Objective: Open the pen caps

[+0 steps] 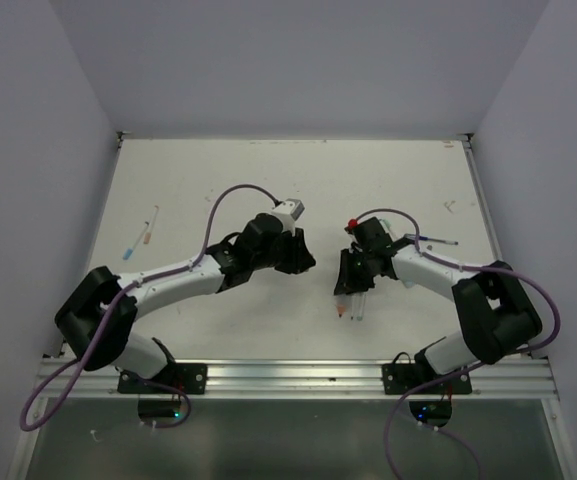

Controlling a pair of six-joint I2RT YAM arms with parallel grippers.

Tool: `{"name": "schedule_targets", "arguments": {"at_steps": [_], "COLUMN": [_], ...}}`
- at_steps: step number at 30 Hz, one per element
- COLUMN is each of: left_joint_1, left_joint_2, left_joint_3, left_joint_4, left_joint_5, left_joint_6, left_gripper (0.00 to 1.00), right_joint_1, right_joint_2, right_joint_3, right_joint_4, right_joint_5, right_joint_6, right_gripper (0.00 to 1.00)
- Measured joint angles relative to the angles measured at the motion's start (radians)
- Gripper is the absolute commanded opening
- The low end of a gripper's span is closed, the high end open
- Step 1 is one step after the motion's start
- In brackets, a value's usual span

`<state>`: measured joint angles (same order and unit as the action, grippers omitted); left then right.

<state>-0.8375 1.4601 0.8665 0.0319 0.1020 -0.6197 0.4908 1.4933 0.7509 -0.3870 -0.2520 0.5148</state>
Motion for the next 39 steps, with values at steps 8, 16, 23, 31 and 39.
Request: {"name": "schedule_targets", "arguments": {"at_steps": [8, 16, 23, 31, 39], "left_joint_1": [0.043, 0.052, 0.062, 0.078, 0.078], "left_joint_2": [0.095, 0.199, 0.257, 0.344, 0.465], "left_joint_3": [0.048, 0.117, 0.171, 0.211, 0.29], "left_joint_4": [0.054, 0.111, 0.137, 0.149, 0.168], "left_joint_5": [0.059, 0.113, 0.138, 0.165, 0.188], "left_joint_6": [-0.018, -0.043, -0.052, -0.076, -0.1], "left_gripper": [0.0, 0.0, 0.0, 0.0, 0.06], "right_joint_1": [0.0, 0.0, 0.0, 0.0, 0.0], "right_joint_2": [-0.007, -0.012, -0.033, -0.202, -0.494], "right_joint_3": [-0.033, -0.041, -0.041, -0.056, 0.067], "right_joint_4": [0.01, 0.02, 0.015, -0.046, -0.221], "right_joint_5": [-0.003, 0.006, 0.035, 0.046, 0.127], "right_joint_6": [0.005, 0.005, -0.004, -0.012, -0.012], "right_gripper": [0.15, 0.32, 0.46, 0.47, 0.47]}}
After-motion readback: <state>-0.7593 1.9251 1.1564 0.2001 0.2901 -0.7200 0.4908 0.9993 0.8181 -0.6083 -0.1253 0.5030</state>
